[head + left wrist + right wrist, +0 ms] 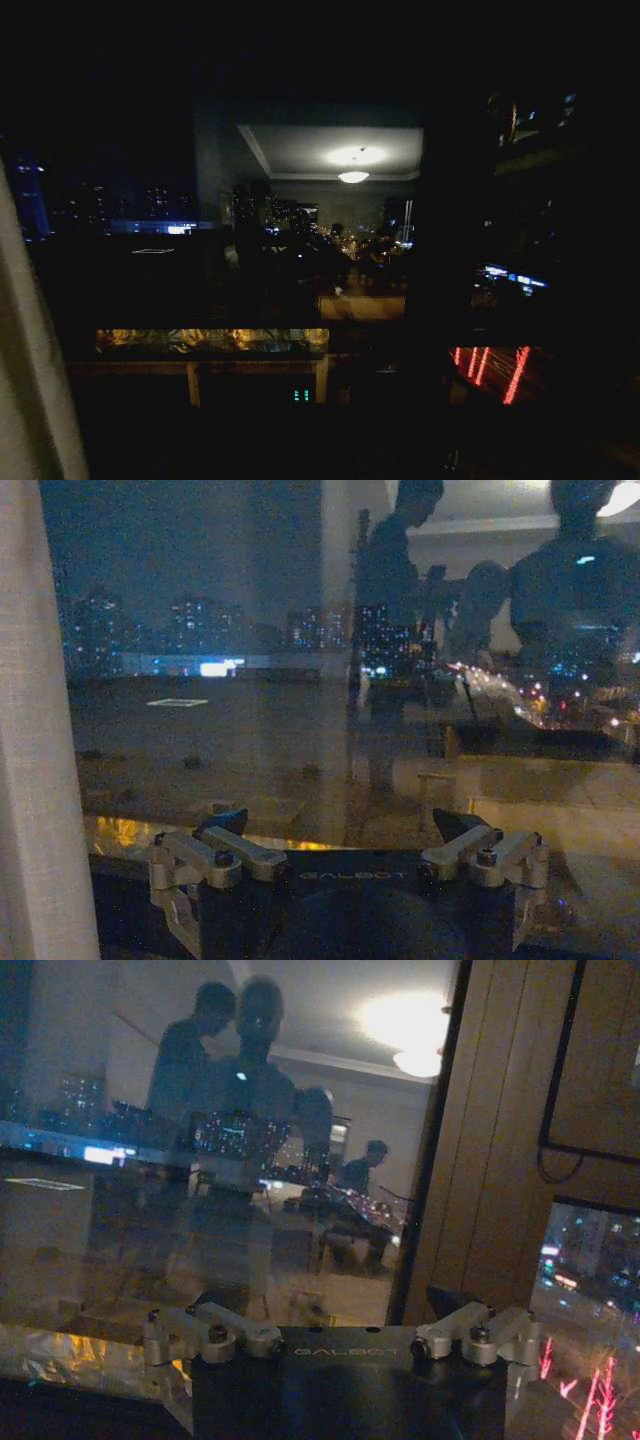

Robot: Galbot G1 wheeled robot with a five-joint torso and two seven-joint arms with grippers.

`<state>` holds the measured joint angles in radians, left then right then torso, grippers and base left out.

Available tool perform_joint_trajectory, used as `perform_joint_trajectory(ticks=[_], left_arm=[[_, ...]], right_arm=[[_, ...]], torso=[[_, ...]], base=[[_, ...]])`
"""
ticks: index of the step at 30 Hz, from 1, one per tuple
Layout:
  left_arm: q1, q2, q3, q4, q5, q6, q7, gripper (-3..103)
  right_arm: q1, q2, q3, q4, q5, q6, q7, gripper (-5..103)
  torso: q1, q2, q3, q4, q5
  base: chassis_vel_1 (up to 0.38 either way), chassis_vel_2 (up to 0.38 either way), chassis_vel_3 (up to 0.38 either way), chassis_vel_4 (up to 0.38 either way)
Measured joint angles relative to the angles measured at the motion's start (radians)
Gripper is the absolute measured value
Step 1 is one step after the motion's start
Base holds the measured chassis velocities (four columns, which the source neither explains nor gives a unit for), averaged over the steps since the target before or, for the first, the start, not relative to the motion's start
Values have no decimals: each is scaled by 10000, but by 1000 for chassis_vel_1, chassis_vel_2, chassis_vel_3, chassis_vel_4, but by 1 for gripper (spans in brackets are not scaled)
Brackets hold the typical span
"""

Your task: Open the curtains by pulling them apart, changing their state from closed to fully open.

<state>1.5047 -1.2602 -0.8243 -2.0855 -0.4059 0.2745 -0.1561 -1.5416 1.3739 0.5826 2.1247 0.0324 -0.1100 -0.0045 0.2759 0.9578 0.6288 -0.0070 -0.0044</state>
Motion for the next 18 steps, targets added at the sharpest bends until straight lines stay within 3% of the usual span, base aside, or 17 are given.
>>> perform_joint_trajectory(ticks=[11,18], left_arm=[[166,151,-136,90,30,-234,332,100],[191,241,-216,166,31,-346,392,100]], right_arm=[[-13,0,47,32,9,-127,-8,100],[-15,1,93,83,17,-150,9,100]], torso=[[1,0,0,1,0],[0,1,0,1,-1]], base=[[-4,-5,3,4],[-108,-104,119,115]])
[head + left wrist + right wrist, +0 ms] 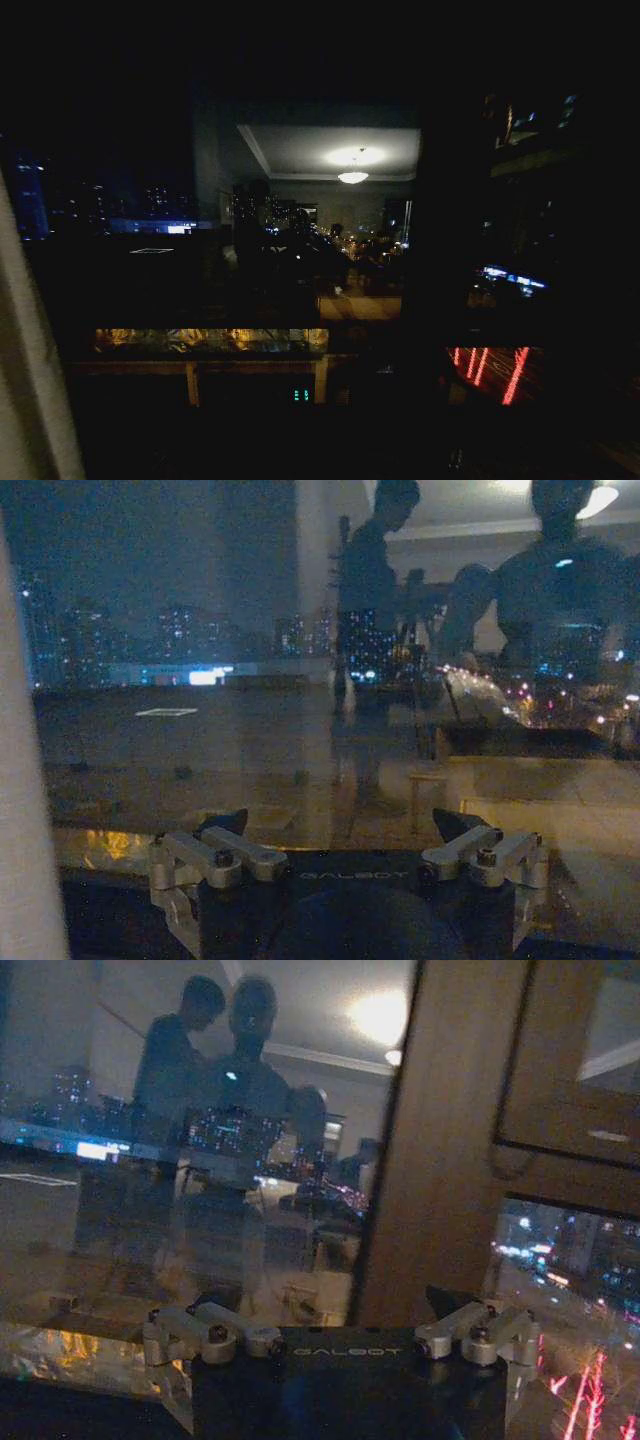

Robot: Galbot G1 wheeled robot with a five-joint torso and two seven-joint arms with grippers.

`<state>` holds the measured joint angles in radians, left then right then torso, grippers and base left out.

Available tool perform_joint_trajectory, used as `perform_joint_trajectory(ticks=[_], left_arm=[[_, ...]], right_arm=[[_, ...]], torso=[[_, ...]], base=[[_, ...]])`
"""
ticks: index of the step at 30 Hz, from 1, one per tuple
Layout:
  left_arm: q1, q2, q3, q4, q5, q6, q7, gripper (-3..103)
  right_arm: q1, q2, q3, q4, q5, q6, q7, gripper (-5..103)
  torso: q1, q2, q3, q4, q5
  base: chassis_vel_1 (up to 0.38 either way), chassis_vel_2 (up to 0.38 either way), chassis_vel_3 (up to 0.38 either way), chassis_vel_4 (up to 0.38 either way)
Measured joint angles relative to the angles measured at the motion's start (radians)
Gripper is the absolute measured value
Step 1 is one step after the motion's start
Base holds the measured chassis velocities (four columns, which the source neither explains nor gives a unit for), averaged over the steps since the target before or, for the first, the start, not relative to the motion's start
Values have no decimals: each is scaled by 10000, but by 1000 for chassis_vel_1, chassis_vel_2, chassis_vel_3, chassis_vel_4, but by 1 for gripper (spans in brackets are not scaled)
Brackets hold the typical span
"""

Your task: Open the curtains by pulling them apart, changing their state from closed to fully open.

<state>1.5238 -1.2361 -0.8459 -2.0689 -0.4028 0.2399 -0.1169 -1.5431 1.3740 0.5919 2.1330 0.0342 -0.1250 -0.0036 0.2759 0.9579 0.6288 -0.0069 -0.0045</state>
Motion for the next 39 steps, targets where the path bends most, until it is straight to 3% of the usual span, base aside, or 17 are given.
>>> perform_joint_trajectory(ticks=[22,39], left_arm=[[-114,221,-14,263,-27,-175,252,100],[-87,238,-4,282,-21,-213,304,100]], right_arm=[[-10,0,166,155,65,-74,35,100],[-170,-1,308,331,131,-5,78,100]], torso=[[0,-1,1,0,0],[-1,0,1,-2,2]], base=[[-197,-208,196,205],[-262,-408,266,400]])
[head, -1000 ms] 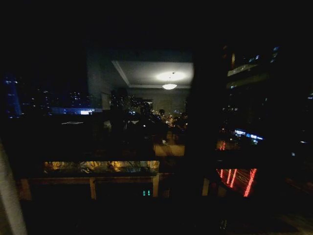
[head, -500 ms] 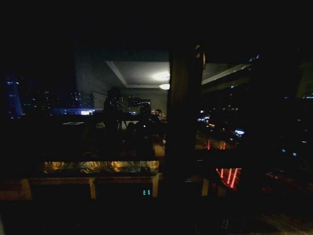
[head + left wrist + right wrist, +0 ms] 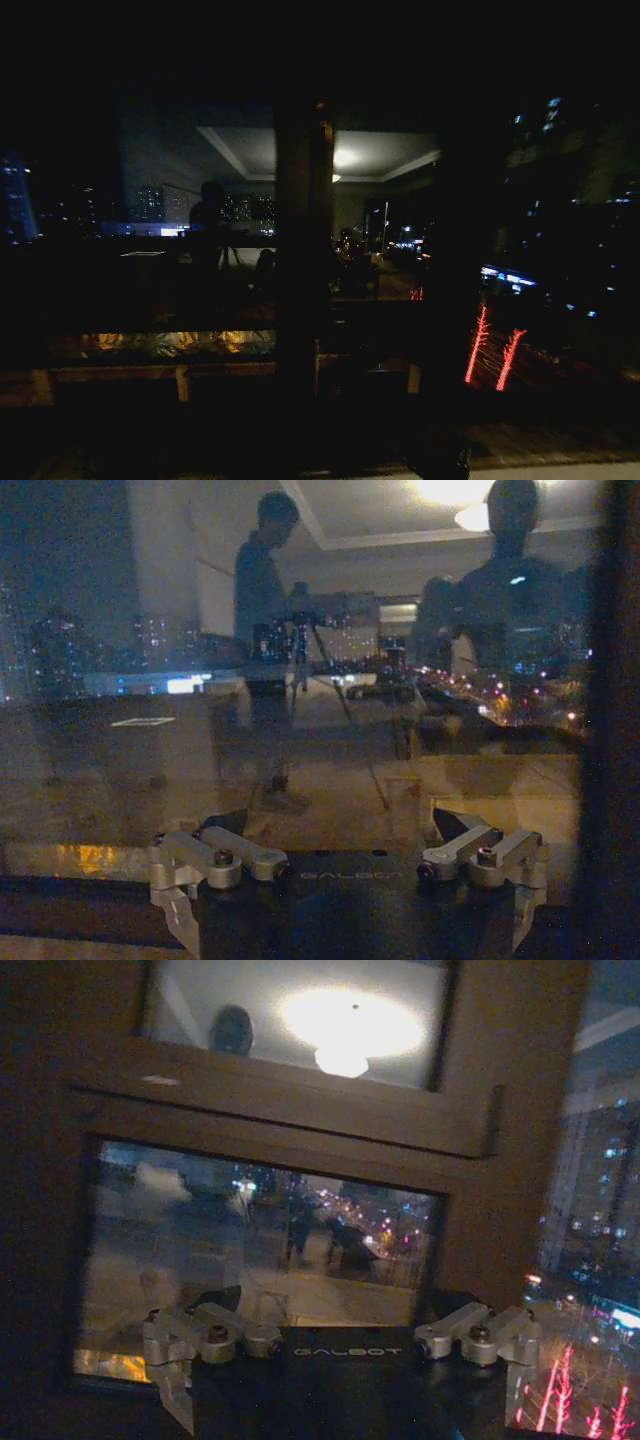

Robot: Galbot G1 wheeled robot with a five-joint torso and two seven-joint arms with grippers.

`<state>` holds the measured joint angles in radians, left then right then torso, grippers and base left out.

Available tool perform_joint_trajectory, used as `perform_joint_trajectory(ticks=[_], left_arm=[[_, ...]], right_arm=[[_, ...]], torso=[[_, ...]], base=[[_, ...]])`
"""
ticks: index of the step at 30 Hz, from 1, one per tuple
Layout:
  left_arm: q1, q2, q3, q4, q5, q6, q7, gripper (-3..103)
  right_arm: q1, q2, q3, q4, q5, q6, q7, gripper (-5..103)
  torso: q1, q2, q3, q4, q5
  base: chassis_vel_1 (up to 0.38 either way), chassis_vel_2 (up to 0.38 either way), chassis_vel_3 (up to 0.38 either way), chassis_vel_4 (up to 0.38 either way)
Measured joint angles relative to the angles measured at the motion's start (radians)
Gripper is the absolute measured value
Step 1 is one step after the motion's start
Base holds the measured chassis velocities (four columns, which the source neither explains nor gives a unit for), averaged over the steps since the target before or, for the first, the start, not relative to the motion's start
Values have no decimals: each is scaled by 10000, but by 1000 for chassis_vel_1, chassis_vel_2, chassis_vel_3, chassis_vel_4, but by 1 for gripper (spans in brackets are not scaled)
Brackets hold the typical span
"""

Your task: Open the curtains by pulling them apart, changing their state from closed to fully open.

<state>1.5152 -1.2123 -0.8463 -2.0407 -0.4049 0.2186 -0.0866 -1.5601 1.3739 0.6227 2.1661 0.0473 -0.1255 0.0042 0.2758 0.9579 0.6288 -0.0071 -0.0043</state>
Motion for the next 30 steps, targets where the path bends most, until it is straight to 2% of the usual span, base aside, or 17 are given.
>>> perform_joint_trajectory(ticks=[10,30], left_arm=[[-69,23,15,33,6,0,6,100],[-159,40,-2,269,26,-110,2,100]], right_arm=[[-3,1,1,105,36,300,-35,100],[79,1,-104,-59,-100,370,-78,100]], torso=[[-4,2,-2,2,-4],[1,-2,-1,0,1]], base=[[-56,-304,65,299],[13,12,-12,-7]])
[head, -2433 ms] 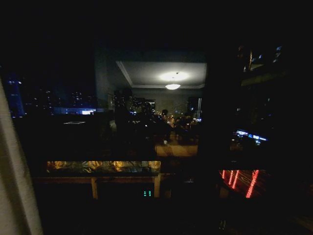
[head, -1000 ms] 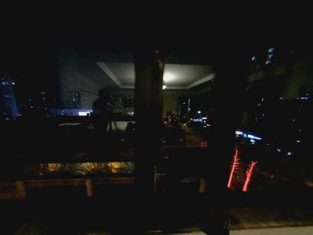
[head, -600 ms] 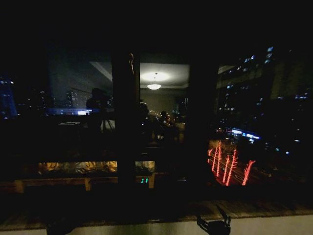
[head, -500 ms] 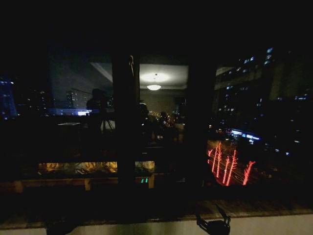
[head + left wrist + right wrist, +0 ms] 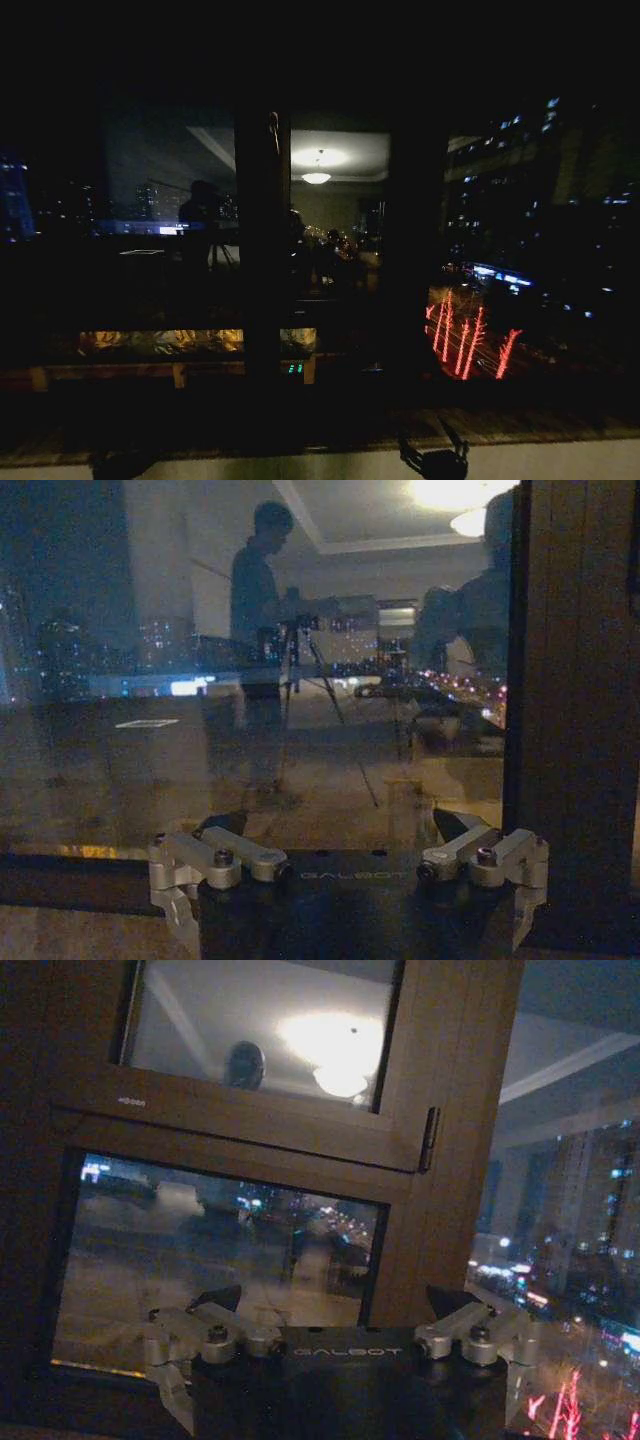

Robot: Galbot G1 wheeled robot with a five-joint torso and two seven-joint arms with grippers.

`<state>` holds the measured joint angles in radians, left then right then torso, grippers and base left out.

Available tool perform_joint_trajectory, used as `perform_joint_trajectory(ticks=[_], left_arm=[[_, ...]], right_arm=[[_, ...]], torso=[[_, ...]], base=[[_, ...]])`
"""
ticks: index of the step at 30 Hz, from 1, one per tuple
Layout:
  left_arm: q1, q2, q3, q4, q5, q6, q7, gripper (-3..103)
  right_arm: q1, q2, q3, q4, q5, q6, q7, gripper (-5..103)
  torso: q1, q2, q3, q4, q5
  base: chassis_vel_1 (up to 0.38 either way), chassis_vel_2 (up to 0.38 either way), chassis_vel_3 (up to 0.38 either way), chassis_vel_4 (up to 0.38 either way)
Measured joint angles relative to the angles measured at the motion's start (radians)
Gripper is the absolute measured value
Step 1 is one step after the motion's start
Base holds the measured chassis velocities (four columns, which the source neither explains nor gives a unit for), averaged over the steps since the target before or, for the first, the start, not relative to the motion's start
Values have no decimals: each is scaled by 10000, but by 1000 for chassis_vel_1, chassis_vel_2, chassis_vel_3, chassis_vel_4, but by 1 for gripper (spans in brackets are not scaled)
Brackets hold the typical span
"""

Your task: Open the curtains by pulling them apart, changing their state from closed to fully open.

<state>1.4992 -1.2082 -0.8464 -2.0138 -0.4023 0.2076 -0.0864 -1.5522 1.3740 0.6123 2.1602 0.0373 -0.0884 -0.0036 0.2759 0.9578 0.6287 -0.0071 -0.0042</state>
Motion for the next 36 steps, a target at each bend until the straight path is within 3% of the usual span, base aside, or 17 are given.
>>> perform_joint_trajectory(ticks=[10,25,36], left_arm=[[-33,-8,-1,183,15,-56,48,100],[-115,4,28,328,32,-132,111,100],[-130,61,39,381,35,-251,214,100]], right_arm=[[21,-1,-72,-112,-169,-1,1,100],[110,2,-91,-363,-133,257,5,100],[127,-3,-81,-420,-123,317,16,100]], torso=[[0,0,1,2,0],[1,2,0,1,-4],[-1,2,1,-3,4]], base=[[65,63,-67,-61],[223,228,-220,-222],[10,8,-26,-13]])
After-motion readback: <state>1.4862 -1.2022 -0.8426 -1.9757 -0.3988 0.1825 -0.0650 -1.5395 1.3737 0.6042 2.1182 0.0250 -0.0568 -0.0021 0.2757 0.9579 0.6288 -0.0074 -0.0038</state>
